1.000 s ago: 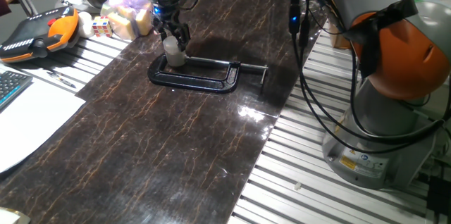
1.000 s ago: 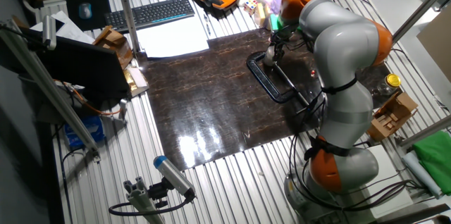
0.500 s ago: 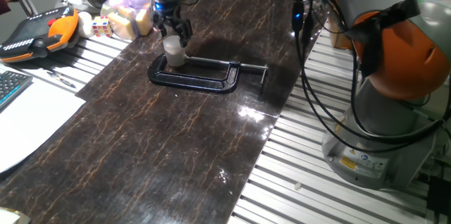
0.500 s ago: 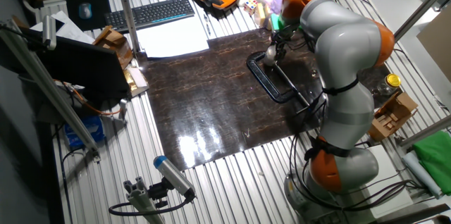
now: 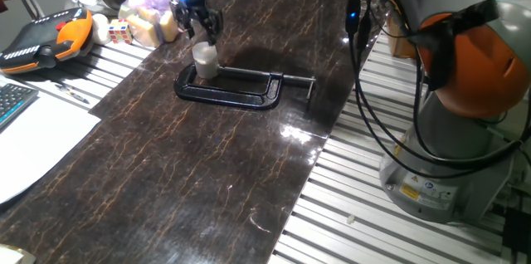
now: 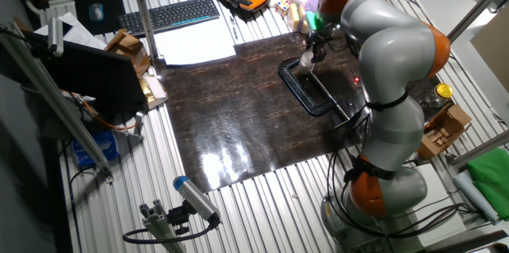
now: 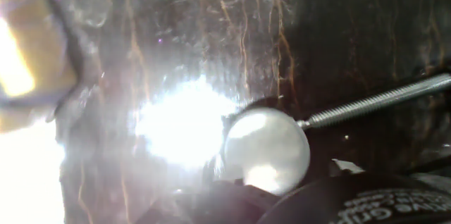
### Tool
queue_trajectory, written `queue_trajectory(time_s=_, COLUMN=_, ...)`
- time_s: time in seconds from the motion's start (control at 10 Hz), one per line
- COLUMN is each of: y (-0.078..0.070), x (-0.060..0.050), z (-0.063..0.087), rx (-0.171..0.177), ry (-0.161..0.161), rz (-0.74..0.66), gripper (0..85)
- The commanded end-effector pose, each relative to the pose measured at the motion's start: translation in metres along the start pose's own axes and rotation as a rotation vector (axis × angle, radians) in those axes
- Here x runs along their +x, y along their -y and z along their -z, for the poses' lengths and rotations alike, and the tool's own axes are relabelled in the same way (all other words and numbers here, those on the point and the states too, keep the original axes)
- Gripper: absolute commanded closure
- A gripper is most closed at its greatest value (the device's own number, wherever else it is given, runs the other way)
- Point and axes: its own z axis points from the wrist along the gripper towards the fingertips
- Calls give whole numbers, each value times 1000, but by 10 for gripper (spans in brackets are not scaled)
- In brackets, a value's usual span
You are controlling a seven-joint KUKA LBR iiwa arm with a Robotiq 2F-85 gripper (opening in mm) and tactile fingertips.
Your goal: Screw the lid onto the jar
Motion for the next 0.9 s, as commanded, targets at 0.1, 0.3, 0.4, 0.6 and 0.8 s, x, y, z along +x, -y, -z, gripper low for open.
queue_trajectory(time_s=0.1, y=4, x=8, z=23, rx=-1, ry=8, rz=246, gripper=423)
queue_trajectory(time_s=0.3, y=5, x=17, z=33, rx=9, ry=36, rz=409, gripper=510)
queue_trajectory(time_s=0.4, y=6, x=22, z=37, rx=17, ry=50, rz=504, gripper=563)
queue_trajectory(time_s=0.6, y=7, x=21, z=40, rx=10, ry=49, rz=608, gripper=803)
queue_trajectory(time_s=0.8, y=11, x=15, z=48, rx=-8, ry=13, rz=686, gripper=843)
